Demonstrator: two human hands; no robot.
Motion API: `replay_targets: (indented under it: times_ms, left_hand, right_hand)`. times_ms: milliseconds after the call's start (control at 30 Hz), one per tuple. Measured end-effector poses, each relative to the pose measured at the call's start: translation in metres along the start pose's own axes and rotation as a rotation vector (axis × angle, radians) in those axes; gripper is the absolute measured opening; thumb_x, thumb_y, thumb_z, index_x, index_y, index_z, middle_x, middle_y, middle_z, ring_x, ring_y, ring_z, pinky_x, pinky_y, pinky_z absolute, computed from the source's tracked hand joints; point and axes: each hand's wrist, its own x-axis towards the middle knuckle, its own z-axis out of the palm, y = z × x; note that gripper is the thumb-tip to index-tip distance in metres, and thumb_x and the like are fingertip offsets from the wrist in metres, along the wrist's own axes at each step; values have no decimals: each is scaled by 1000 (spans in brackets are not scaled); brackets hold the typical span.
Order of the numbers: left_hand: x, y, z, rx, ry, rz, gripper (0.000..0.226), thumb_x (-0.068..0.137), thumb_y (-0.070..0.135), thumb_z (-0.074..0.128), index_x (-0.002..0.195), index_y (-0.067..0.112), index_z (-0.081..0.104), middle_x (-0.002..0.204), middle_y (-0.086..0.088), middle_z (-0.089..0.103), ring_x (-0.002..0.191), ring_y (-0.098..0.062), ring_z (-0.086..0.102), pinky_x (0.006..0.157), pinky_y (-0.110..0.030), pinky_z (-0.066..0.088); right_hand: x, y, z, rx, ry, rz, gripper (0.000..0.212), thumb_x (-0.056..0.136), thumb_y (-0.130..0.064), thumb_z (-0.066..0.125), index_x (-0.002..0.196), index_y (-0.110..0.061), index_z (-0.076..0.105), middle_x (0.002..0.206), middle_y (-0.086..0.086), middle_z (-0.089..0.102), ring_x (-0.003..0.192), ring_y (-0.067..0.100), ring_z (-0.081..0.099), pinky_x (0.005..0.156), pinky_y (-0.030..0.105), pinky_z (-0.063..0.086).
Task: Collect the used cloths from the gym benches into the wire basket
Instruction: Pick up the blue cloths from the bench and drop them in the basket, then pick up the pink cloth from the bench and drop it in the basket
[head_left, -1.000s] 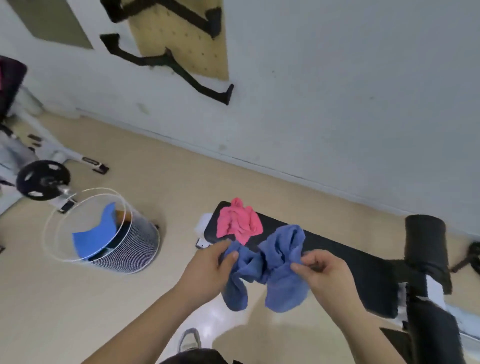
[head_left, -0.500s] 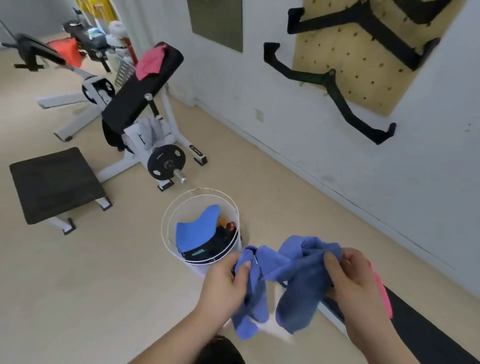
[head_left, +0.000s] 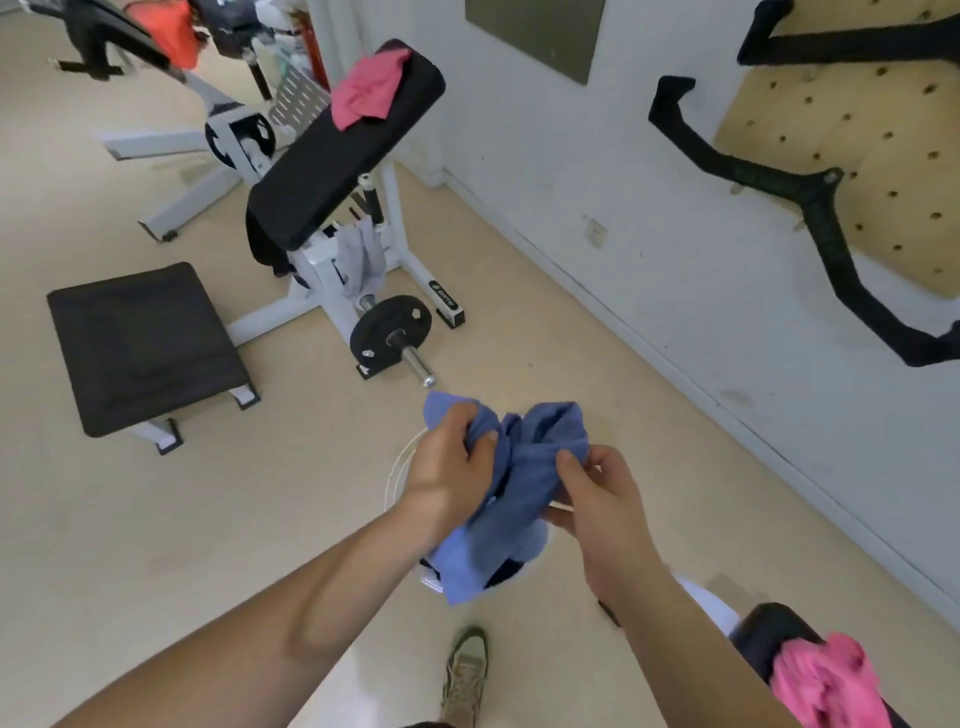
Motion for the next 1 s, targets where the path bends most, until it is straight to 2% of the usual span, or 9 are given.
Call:
replay_targets:
  times_ms: [67, 167, 200, 233, 267, 367, 600, 767, 1000]
  left_hand:
    - [26, -24, 0, 97, -59, -37, 19, 87, 21, 49, 72, 21, 38, 66, -7, 50, 63, -16, 42, 67, -51, 51]
    - [51, -50, 2, 103, -254, -166, 18, 89, 11, 52, 77, 22, 45, 77, -5, 53, 76, -20, 49, 67, -39, 50]
    - [54, -56, 1, 93, -316, -226, 24, 90, 5, 55, 83, 28, 48, 83, -4, 55, 81, -22, 53, 70, -38, 50]
    - [56, -65, 1, 110, -351, -267, 27, 90, 3, 57, 91, 29, 52, 87, -2, 57, 85, -23, 55, 75, -41, 51]
    - [56, -73, 0, 187, -370, -279, 23, 90, 4, 57, 99, 25, 56, 89, -2, 60, 86, -25, 56, 79, -43, 51]
    - [48, -97, -2, 300, -368, -303, 15, 87, 5, 52, 97, 4, 63, 90, -10, 64, 83, -29, 58, 78, -38, 51]
    - [19, -85, 37, 351, -522, -305, 25, 86, 9, 47, 64, 20, 45, 66, 2, 45, 64, -19, 41, 61, -30, 35]
    - [0, -39, 139, 394, -697, -98, 37, 88, 4, 52, 59, 23, 39, 60, 7, 42, 63, -16, 45, 63, -30, 36]
    - [-80, 25, 336, 445, -982, 66, 11, 90, 18, 61, 99, 22, 66, 98, -1, 66, 97, -26, 66, 86, -29, 52]
  right_hand:
    - [23, 2, 17, -82, 14, 37, 23, 105, -18, 59, 109, 4, 56, 120, 33, 67, 110, 47, 71, 89, 61, 62]
    - [54, 12, 27, -178, -31, 183, 35, 98, -17, 64, 108, 15, 54, 115, 49, 52, 93, 65, 51, 89, 70, 54]
    - [63, 16, 27, -199, -62, 245, 38, 92, -20, 65, 106, 13, 54, 110, 49, 45, 86, 59, 42, 105, 70, 30]
    - [70, 20, 25, -231, -78, 284, 35, 89, -20, 63, 110, 7, 56, 107, 45, 40, 86, 55, 39, 86, 35, 29]
    - [76, 25, 21, -272, -64, 309, 34, 92, -17, 59, 120, 2, 56, 108, 40, 45, 90, 54, 45, 113, 65, 31]
    - [78, 44, -4, -264, 66, 353, 41, 101, -16, 53, 142, -17, 49, 102, 8, 63, 90, 27, 60, 98, 52, 56]
    - [37, 88, -94, -151, 203, 490, 28, 103, -27, 57, 122, -8, 67, 105, 12, 75, 88, 29, 72, 78, 42, 61]
    - [2, 90, -171, -163, 263, 480, 23, 104, -29, 56, 109, -12, 70, 101, 10, 77, 87, 26, 73, 76, 37, 58]
    - [-42, 129, -343, -148, 435, 431, 24, 102, -18, 51, 109, -4, 69, 88, 7, 69, 76, 20, 62, 68, 33, 46]
